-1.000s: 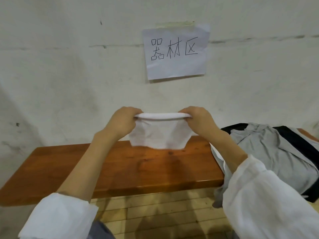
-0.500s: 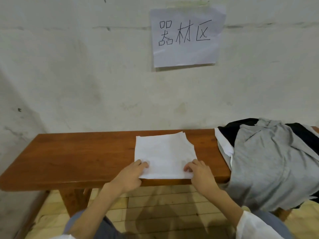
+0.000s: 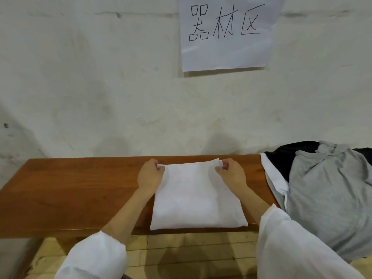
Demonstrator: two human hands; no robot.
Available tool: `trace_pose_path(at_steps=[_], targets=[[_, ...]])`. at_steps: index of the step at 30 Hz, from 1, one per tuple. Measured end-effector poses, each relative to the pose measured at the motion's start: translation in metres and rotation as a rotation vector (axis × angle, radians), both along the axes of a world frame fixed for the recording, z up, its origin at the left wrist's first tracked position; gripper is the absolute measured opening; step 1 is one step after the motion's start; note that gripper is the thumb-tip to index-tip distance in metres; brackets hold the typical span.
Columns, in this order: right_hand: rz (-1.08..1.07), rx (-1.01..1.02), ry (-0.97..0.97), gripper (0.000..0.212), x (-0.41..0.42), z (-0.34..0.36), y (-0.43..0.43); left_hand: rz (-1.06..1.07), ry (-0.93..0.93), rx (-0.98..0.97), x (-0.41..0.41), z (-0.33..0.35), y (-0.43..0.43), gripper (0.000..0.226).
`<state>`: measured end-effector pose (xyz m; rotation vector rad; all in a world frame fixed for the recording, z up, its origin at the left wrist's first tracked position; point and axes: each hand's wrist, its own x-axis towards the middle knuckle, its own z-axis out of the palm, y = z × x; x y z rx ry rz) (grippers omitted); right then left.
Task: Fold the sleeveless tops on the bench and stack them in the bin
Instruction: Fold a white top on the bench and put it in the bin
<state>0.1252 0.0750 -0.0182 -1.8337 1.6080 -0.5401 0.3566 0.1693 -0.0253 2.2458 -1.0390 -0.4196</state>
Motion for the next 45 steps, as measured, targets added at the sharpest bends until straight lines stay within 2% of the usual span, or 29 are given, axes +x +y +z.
trace_pose_path(at_steps=[6, 9, 11, 14, 16, 17, 20, 22, 23, 24, 26, 27, 29, 31, 33, 34, 36, 38, 39, 42, 45], targets=[[-0.143, -0.119, -0.049, 0.018, 0.004, -0.021, 0.002, 0.082, -0.045, -0.120, -0.004, -0.014, -0.004, 0.001], [-0.198, -0.266, -0.099, 0.013, 0.008, -0.015, 0.005, 0.110, -0.084, -0.307, -0.008, -0.006, 0.000, 0.005], [-0.221, -0.345, -0.111, 0.010, 0.013, -0.008, -0.001, 0.126, -0.112, -0.362, -0.005, 0.000, -0.005, 0.005], [-0.176, -0.317, -0.053, 0.009, 0.021, -0.006, -0.013, 0.091, -0.107, -0.229, 0.001, 0.003, -0.017, 0.004], [-0.106, -0.276, 0.088, 0.013, 0.022, -0.010, -0.016, 0.062, -0.102, -0.127, 0.001, -0.002, -0.017, 0.003], [-0.071, -0.289, 0.174, 0.016, 0.022, -0.012, -0.013, 0.043, -0.158, -0.082, 0.000, -0.006, -0.014, 0.010], [0.066, -0.507, 0.231, 0.024, 0.018, -0.015, 0.010, -0.091, -0.453, -0.110, -0.022, -0.016, 0.003, 0.029], [0.224, -0.654, 0.222, 0.026, 0.014, -0.019, 0.034, -0.283, -0.499, -0.074, -0.047, -0.015, 0.022, 0.040], [0.302, -0.644, 0.258, 0.032, 0.012, -0.023, 0.046, -0.374, -0.498, 0.028, -0.057, -0.016, 0.030, 0.055], [0.367, -0.557, 0.325, 0.048, 0.009, -0.025, 0.057, -0.439, -0.502, 0.133, -0.064, -0.018, 0.040, 0.075], [0.478, -0.350, 0.453, 0.092, -0.001, -0.030, 0.069, -0.459, -0.506, 0.277, -0.067, -0.029, 0.049, 0.103], [0.499, -0.283, 0.492, 0.102, -0.005, -0.034, 0.071, -0.438, -0.509, 0.304, -0.066, -0.033, 0.050, 0.107], [0.507, -0.252, 0.534, 0.105, -0.009, -0.038, 0.070, -0.407, -0.512, 0.330, -0.063, -0.033, 0.048, 0.109], [0.537, -0.196, 0.533, 0.097, -0.009, -0.030, 0.068, -0.409, -0.462, 0.353, -0.063, -0.027, 0.047, 0.107], [0.534, -0.117, 0.466, 0.070, -0.012, -0.018, 0.064, -0.369, -0.372, 0.345, -0.063, -0.018, 0.052, 0.087], [0.474, -0.118, 0.400, 0.060, -0.018, -0.012, 0.064, -0.287, -0.348, 0.300, -0.062, -0.014, 0.057, 0.075], [0.213, -0.150, 0.265, 0.050, -0.034, -0.008, 0.067, -0.066, -0.344, 0.227, -0.058, -0.009, 0.069, 0.061], [-0.005, -0.057, 0.190, 0.040, -0.052, -0.007, 0.067, 0.074, -0.236, 0.229, -0.054, -0.005, 0.079, 0.055], [-0.044, 0.028, 0.178, 0.039, -0.058, -0.005, 0.066, 0.107, -0.161, 0.227, -0.053, -0.004, 0.081, 0.055], [-0.011, 0.228, 0.165, 0.040, -0.061, 0.004, 0.064, 0.082, -0.079, 0.294, -0.050, 0.000, 0.083, 0.060], [0.032, 0.301, 0.201, 0.031, -0.049, 0.007, 0.067, 0.033, 0.006, 0.351, -0.048, 0.004, 0.077, 0.055]])
